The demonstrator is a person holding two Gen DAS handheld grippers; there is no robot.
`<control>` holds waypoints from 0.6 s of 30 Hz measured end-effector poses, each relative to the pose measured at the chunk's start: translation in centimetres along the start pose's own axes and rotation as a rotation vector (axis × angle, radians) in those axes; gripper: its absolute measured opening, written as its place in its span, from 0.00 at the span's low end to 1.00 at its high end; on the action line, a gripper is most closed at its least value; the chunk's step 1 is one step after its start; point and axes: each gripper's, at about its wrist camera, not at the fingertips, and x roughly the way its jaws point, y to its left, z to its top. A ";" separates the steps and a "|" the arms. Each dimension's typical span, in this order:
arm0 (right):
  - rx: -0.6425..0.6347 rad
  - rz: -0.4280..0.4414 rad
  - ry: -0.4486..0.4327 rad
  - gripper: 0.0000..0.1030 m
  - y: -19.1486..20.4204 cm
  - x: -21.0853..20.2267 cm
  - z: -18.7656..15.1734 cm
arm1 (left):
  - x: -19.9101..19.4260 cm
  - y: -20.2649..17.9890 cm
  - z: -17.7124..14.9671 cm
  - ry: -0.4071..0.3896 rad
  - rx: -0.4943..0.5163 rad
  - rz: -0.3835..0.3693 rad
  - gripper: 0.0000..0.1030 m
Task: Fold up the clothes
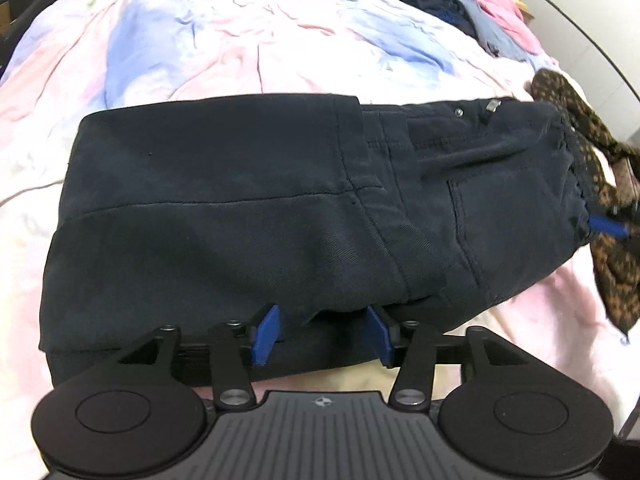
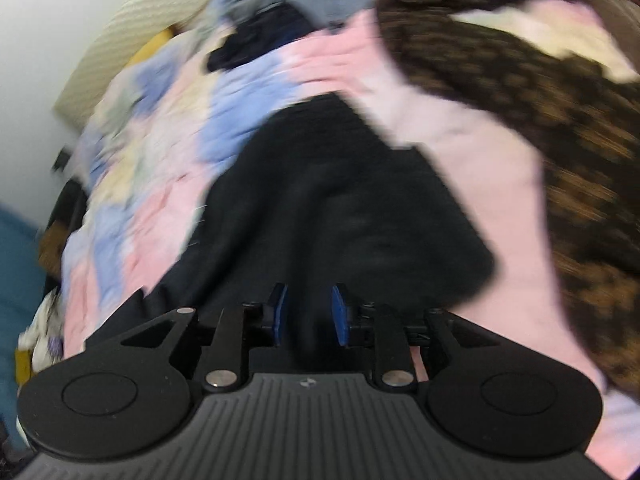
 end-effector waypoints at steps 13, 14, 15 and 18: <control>0.355 0.084 -0.043 0.76 -8.9 4.5 -0.4 | -2.6 -2.3 -0.8 0.012 -0.056 0.064 0.59; 0.359 0.104 -0.048 0.83 -8.8 4.9 -0.3 | -2.8 -2.2 -0.8 0.011 -0.063 0.074 0.60; 0.366 0.120 -0.053 0.85 -8.9 5.2 0.0 | -3.0 -2.2 -0.8 0.008 -0.072 0.076 0.60; 0.414 0.161 -0.076 0.93 -9.4 6.4 1.0 | -3.5 -2.0 -0.8 0.005 -0.102 0.088 0.61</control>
